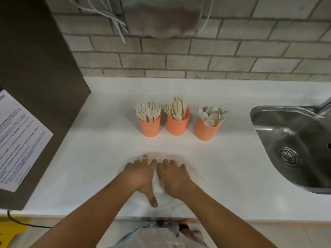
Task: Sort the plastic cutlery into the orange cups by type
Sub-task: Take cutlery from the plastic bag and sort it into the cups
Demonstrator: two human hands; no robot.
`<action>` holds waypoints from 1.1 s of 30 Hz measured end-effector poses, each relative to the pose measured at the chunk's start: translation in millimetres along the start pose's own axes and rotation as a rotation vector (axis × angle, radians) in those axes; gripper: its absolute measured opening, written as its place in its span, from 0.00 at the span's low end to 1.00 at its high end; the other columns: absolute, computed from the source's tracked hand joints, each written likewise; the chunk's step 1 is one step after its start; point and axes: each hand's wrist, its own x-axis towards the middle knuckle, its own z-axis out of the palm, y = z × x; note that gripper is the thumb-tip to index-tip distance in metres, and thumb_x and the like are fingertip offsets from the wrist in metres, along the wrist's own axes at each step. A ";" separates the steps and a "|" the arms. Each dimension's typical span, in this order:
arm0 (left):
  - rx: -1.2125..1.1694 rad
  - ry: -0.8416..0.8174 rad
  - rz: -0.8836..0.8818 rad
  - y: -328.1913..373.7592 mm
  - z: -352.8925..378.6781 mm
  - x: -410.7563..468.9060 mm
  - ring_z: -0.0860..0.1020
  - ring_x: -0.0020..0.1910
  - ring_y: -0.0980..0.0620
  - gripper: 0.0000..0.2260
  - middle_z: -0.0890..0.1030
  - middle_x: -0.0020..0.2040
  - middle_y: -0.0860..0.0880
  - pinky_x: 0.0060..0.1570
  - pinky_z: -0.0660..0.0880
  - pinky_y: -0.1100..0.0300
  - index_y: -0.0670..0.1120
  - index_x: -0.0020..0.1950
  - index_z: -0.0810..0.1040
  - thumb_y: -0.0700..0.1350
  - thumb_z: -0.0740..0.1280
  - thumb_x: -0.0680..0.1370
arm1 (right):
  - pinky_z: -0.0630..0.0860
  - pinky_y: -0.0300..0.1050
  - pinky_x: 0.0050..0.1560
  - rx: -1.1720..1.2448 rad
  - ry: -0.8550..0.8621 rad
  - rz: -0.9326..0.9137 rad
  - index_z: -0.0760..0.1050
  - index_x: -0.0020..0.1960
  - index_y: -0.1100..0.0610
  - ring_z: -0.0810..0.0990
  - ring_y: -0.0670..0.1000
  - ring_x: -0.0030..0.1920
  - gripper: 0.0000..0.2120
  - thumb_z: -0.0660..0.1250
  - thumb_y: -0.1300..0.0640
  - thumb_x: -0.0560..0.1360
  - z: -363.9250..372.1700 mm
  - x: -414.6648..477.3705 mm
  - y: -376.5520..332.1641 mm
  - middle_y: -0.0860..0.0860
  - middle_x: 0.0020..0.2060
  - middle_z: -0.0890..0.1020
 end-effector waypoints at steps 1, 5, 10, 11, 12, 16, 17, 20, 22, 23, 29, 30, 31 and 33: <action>-0.007 0.033 -0.015 -0.2 -0.4 0.0 0.60 0.81 0.39 0.66 0.51 0.85 0.44 0.77 0.63 0.45 0.51 0.85 0.43 0.72 0.79 0.61 | 0.72 0.58 0.65 0.028 0.003 0.007 0.60 0.76 0.55 0.71 0.58 0.69 0.33 0.72 0.57 0.76 0.4 1.7 -0.2 0.54 0.68 0.70; -0.038 0.171 -0.037 -4.8 -6.2 3.7 0.68 0.74 0.39 0.41 0.62 0.81 0.42 0.68 0.72 0.47 0.49 0.80 0.63 0.67 0.71 0.74 | 0.74 0.50 0.59 0.108 0.021 -0.004 0.64 0.71 0.58 0.75 0.57 0.64 0.24 0.69 0.62 0.78 0.6 5.2 1.8 0.56 0.64 0.73; -0.096 0.365 0.060 -0.5 -18.4 7.3 0.77 0.62 0.45 0.16 0.77 0.66 0.45 0.56 0.77 0.52 0.46 0.68 0.76 0.48 0.63 0.82 | 0.68 0.48 0.58 -0.019 0.049 -0.077 0.68 0.67 0.65 0.74 0.59 0.61 0.16 0.60 0.68 0.80 -2.9 4.5 9.5 0.61 0.61 0.74; -0.092 0.397 0.062 1.7 -19.1 7.5 0.78 0.61 0.46 0.15 0.78 0.65 0.46 0.56 0.78 0.51 0.46 0.67 0.77 0.45 0.62 0.81 | 0.68 0.48 0.58 -0.028 0.047 -0.091 0.68 0.67 0.65 0.75 0.59 0.60 0.15 0.59 0.68 0.81 -3.9 4.2 11.0 0.62 0.61 0.75; -0.089 0.427 0.060 3.2 -19.3 8.1 0.78 0.61 0.46 0.15 0.79 0.64 0.47 0.55 0.78 0.51 0.47 0.66 0.78 0.43 0.61 0.81 | 0.68 0.48 0.57 -0.004 0.046 -0.100 0.68 0.67 0.65 0.76 0.60 0.59 0.15 0.58 0.68 0.81 -4.1 4.6 13.2 0.62 0.60 0.76; -0.171 0.503 0.027 -0.7 -22.1 10.8 0.78 0.62 0.47 0.17 0.81 0.65 0.48 0.59 0.78 0.51 0.49 0.68 0.79 0.44 0.59 0.82 | 0.68 0.47 0.44 0.278 0.107 -0.027 0.70 0.65 0.63 0.82 0.61 0.50 0.13 0.59 0.62 0.81 -2.9 5.1 29.1 0.60 0.53 0.81; -0.200 0.512 0.018 -3.1 -23.2 10.4 0.79 0.62 0.47 0.16 0.81 0.65 0.49 0.60 0.78 0.51 0.50 0.68 0.79 0.45 0.59 0.83 | 0.67 0.46 0.43 0.376 0.117 -0.009 0.71 0.63 0.62 0.82 0.61 0.49 0.12 0.58 0.61 0.81 -2.8 3.9 33.2 0.59 0.50 0.81; -0.235 0.538 0.026 -8.1 -26.5 7.8 0.79 0.58 0.48 0.15 0.83 0.61 0.50 0.58 0.77 0.52 0.50 0.64 0.80 0.50 0.57 0.85 | 0.69 0.46 0.46 0.639 0.078 0.046 0.71 0.53 0.52 0.78 0.56 0.47 0.06 0.57 0.58 0.81 -6.1 0.6 44.4 0.50 0.44 0.77; -0.272 0.535 0.050 -9.9 -28.7 6.5 0.80 0.54 0.49 0.14 0.84 0.56 0.52 0.55 0.77 0.52 0.50 0.59 0.80 0.53 0.57 0.85 | 0.73 0.49 0.56 0.787 0.022 0.070 0.71 0.55 0.41 0.77 0.52 0.53 0.09 0.56 0.53 0.81 -10.8 -0.5 51.3 0.46 0.51 0.78; -0.298 0.535 0.065 -10.7 -29.3 6.2 0.80 0.53 0.50 0.14 0.84 0.54 0.53 0.55 0.77 0.52 0.50 0.57 0.81 0.54 0.58 0.85 | 0.71 0.48 0.64 0.862 0.001 0.059 0.72 0.63 0.39 0.75 0.49 0.60 0.14 0.55 0.52 0.82 -13.3 -1.8 54.6 0.43 0.59 0.78; -0.288 0.618 0.041 -7.9 -29.7 4.2 0.79 0.46 0.53 0.07 0.82 0.44 0.56 0.43 0.72 0.59 0.52 0.49 0.82 0.51 0.66 0.82 | 0.60 0.40 0.71 1.049 -0.028 0.004 0.60 0.80 0.43 0.66 0.41 0.69 0.23 0.57 0.46 0.86 -17.2 -8.0 79.7 0.36 0.69 0.68; -0.302 0.628 0.030 -6.1 -30.8 2.7 0.79 0.46 0.53 0.06 0.81 0.44 0.56 0.43 0.72 0.59 0.52 0.50 0.82 0.50 0.66 0.82 | 0.61 0.40 0.70 1.037 -0.009 -0.003 0.62 0.80 0.43 0.67 0.41 0.67 0.22 0.57 0.47 0.86 -16.0 -8.1 83.3 0.37 0.67 0.70; -0.312 0.642 0.018 -4.0 -32.5 0.2 0.79 0.48 0.53 0.07 0.82 0.46 0.56 0.45 0.73 0.60 0.54 0.54 0.83 0.50 0.65 0.82 | 0.63 0.40 0.69 1.031 0.008 -0.013 0.64 0.78 0.44 0.69 0.42 0.64 0.21 0.56 0.47 0.86 -15.4 -8.4 86.1 0.38 0.65 0.72; -0.309 0.697 -0.008 0.8 -35.5 -2.7 0.81 0.53 0.52 0.11 0.85 0.53 0.55 0.50 0.75 0.60 0.57 0.60 0.83 0.49 0.64 0.82 | 0.66 0.41 0.66 1.013 0.035 -0.052 0.66 0.78 0.43 0.72 0.43 0.61 0.20 0.55 0.47 0.86 -13.5 -7.4 91.2 0.39 0.62 0.75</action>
